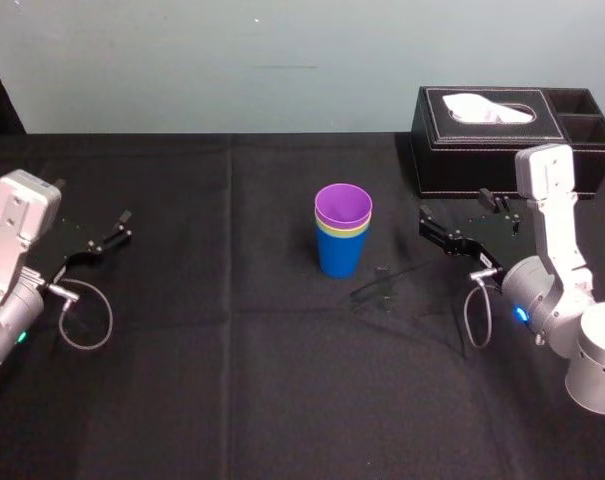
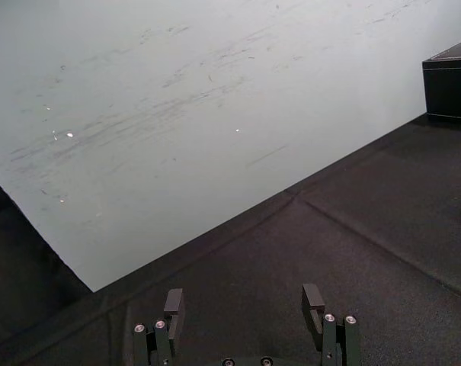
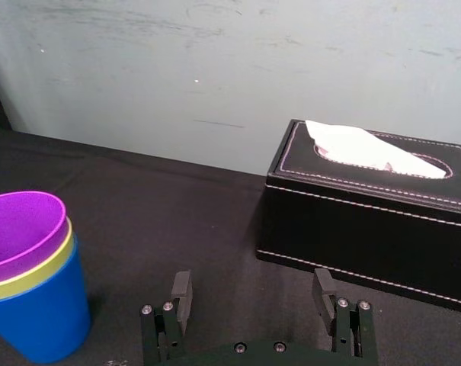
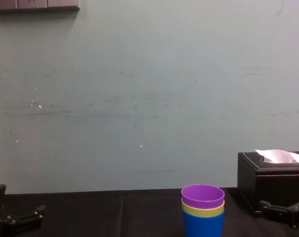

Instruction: Stack the three plastic cups sequentially using one hand.

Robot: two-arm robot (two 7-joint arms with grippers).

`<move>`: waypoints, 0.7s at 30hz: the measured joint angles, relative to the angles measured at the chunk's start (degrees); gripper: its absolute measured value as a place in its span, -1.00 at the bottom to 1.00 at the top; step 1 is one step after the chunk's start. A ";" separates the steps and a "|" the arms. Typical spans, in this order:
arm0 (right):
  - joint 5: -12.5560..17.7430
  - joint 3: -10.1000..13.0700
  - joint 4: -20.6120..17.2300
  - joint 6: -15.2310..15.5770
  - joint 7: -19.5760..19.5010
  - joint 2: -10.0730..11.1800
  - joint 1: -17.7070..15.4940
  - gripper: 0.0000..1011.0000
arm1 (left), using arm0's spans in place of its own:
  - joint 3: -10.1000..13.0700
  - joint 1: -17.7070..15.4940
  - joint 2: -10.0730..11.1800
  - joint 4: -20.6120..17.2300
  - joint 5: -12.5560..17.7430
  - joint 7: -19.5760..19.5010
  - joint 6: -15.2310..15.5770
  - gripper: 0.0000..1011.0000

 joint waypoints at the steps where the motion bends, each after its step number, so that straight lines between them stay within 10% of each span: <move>1: -0.08 0.08 0.19 -0.04 0.00 -0.10 0.04 0.98 | 0.00 0.00 0.00 0.00 0.00 0.00 0.00 1.00; 21: 0.10 -0.04 -0.17 0.02 0.07 0.07 0.03 0.98 | 0.00 0.00 0.00 0.00 0.00 0.00 0.00 1.00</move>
